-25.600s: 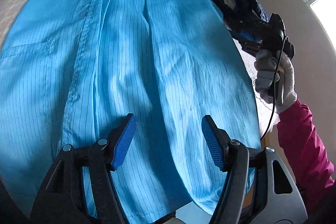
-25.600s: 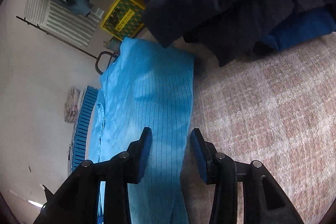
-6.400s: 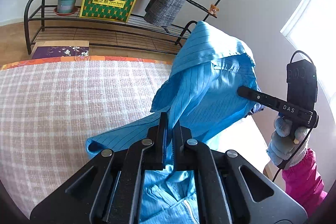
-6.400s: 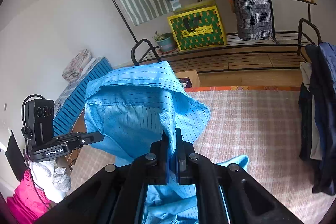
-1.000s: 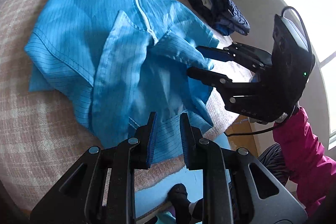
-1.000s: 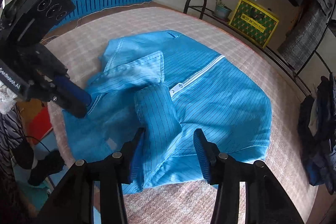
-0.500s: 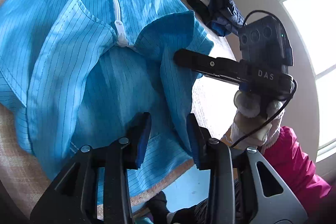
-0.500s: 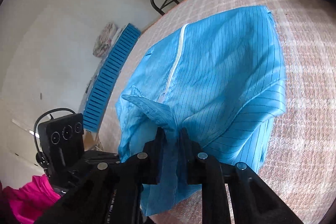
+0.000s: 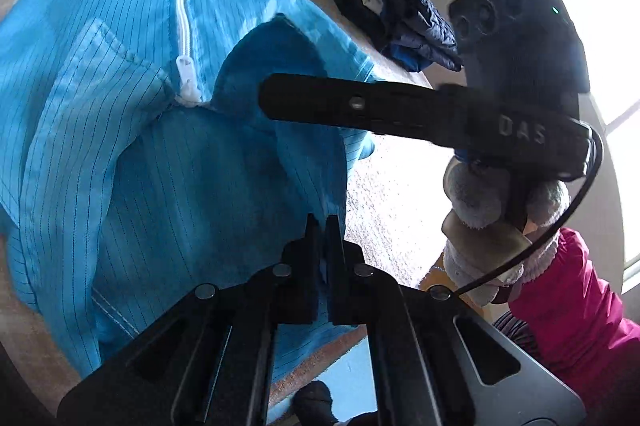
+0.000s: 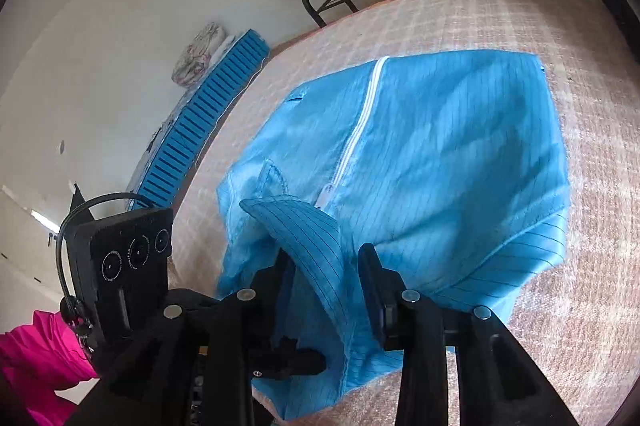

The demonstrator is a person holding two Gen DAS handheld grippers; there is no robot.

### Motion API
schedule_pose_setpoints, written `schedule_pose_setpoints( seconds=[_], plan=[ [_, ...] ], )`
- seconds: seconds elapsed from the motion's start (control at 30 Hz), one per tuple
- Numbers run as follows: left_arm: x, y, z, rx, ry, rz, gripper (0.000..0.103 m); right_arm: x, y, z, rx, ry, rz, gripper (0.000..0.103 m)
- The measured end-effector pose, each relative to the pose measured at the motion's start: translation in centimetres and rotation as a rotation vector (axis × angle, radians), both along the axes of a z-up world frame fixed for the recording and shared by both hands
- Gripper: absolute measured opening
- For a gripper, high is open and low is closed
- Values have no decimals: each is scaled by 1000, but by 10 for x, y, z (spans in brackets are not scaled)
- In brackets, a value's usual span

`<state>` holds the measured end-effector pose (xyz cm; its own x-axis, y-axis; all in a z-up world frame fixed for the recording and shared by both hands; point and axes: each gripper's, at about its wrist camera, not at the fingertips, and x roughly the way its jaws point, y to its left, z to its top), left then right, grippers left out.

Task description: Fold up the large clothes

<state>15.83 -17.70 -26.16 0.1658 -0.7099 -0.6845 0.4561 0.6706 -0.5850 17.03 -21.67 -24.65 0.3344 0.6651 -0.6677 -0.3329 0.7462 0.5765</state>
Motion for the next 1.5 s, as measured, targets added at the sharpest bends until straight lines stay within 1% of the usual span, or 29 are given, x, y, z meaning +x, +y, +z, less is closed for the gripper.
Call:
schedule_pose_setpoints(
  seconds=[0.07,0.13,0.2,0.23,0.3,0.4,0.5,0.57,0.6,0.63,0.7,0.73,0.8,0.87,0.93,0.97,1.03,1.1,1.17,1.2,1.23,1.27,1.3,1.33,1.37,1.4,1.43,1.47,1.5],
  plan=[
    [-3,-3,2,16,-23,-17,0,7,0,-10,74,54,0,17],
    [-3,-3,-2,25,-22,-15,0,13,-15,-26,259,153,-45,9],
    [-2,-1,-6,35,-20,-12,0,17,-36,-49,520,265,-109,8],
    [-3,0,-7,39,-21,-14,0,19,-42,-57,550,300,-138,6],
    [-3,-1,-8,45,-24,-26,0,20,-43,-56,412,268,-157,5],
    [-6,0,-5,41,-28,-52,0,20,-34,-43,267,216,-149,4],
    [-10,8,4,46,-48,-69,0,19,-28,-25,143,161,-155,10],
    [-12,19,12,39,-65,-52,4,18,-34,-16,145,139,-188,18],
    [-12,26,16,43,-74,-31,6,17,-39,-11,124,126,-209,19],
    [-10,33,19,41,-78,-10,7,16,-41,-6,65,100,-229,19],
    [-7,49,27,25,-91,29,7,13,-39,7,-102,35,-271,19],
    [-5,58,30,24,-104,56,8,10,-39,12,-130,3,-278,19],
    [5,76,36,11,-113,129,8,1,-40,26,-77,-51,-272,19],
    [16,93,37,-16,-110,192,8,-6,-37,37,-31,-105,-228,19],
    [29,103,36,-2,-105,219,8,-7,-19,39,-98,-141,-191,20],
    [36,105,29,-1,-73,214,8,-4,-11,35,-130,-145,-173,22],
    [49,109,13,39,-30,244,8,2,-4,16,-167,-95,-169,22],
    [49,114,7,82,-33,266,9,7,-4,-3,-213,-34,-195,22],
    [45,122,10,73,-43,278,9,5,-10,-3,-260,-24,-226,22],
    [43,128,15,69,-56,284,11,2,-14,3,-259,-29,-234,22],
    [38,140,20,69,-76,293,19,-3,-21,10,-247,-40,-246,23],
    [37,147,26,73,-99,309,25,-9,-28,18,-236,-55,-260,27],
    [37,155,30,74,-117,328,37,-15,-35,26,-233,-76,-272,29],
    [39,164,32,76,-123,348,45,-20,-42,34,-237,-103,-281,34],
    [43,171,32,76,-117,364,46,-25,-50,40,-248,-127,-295,43],
    [49,178,31,77,-103,379,46,-30,-57,45,-259,-145,-321,49],
    [54,185,30,75,-86,397,46,-32,-64,49,-257,-156,-350,60],
    [59,192,28,64,-70,412,46,-33,-72,50,-246,-160,-383,63],
    [65,196,27,55,-58,425,46,-33,-79,50,-231,-160,-411,62]
  ],
)
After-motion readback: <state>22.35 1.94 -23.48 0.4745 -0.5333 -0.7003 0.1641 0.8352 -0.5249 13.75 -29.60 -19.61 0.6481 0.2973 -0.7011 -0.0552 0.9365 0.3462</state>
